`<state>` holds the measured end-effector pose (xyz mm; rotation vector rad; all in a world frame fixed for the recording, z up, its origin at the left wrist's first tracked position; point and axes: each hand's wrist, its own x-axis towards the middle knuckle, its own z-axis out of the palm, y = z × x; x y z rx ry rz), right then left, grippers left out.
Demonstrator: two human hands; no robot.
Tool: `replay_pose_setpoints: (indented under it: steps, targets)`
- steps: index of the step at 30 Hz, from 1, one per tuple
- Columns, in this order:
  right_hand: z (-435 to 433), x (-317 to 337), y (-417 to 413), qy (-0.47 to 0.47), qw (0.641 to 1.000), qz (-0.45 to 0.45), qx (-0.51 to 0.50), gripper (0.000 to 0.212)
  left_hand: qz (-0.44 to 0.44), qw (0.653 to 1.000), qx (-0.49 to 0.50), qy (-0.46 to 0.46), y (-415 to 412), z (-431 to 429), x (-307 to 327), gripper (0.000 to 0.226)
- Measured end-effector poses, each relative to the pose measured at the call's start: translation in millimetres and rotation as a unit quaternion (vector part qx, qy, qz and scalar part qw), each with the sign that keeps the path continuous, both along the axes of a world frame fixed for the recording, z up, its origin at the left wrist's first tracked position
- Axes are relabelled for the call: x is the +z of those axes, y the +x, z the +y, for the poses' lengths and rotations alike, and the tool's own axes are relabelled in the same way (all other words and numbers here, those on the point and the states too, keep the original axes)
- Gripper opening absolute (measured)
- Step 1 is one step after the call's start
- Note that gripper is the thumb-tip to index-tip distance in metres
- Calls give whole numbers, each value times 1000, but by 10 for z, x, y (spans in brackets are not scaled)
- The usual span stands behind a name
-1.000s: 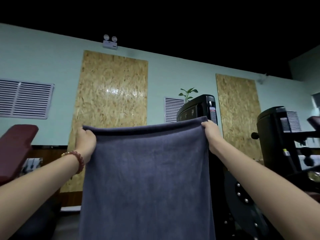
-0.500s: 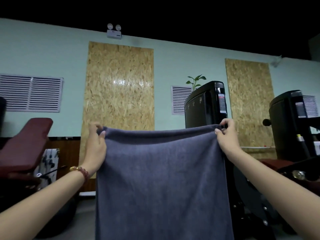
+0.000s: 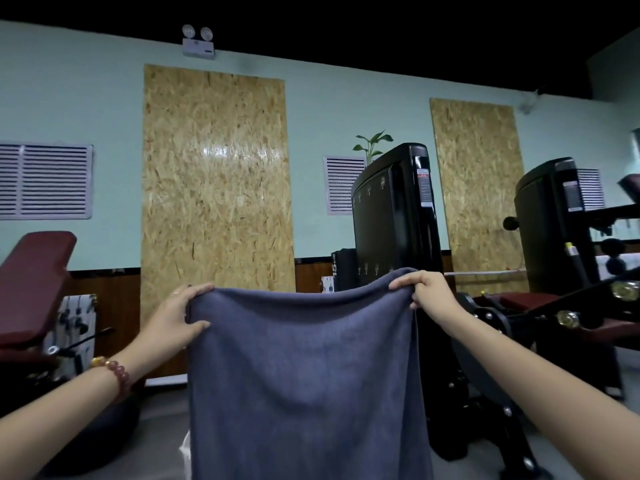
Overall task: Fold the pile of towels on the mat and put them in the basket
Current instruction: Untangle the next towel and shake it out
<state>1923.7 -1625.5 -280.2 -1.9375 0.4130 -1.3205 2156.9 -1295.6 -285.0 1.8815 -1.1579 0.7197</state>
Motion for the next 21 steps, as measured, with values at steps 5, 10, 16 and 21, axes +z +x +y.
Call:
replay_pose_setpoints:
  steps: [5,10,16,21]
  targets:
    - [-319,-189,73,93,988,85,94,74,12,999,-18,-37,7,-184,-25,52]
    - [-407,64,220,78,991,94,56,86,-96,994,50,-7,-4,-441,339,35]
    - [-277,639,297,60,992,-70,89,110,-118,982,76,-129,-10,-684,1044,38]
    - [36,252,155,82,978,-136,135,101,-62,984,-4,-169,-313,-643,585,46]
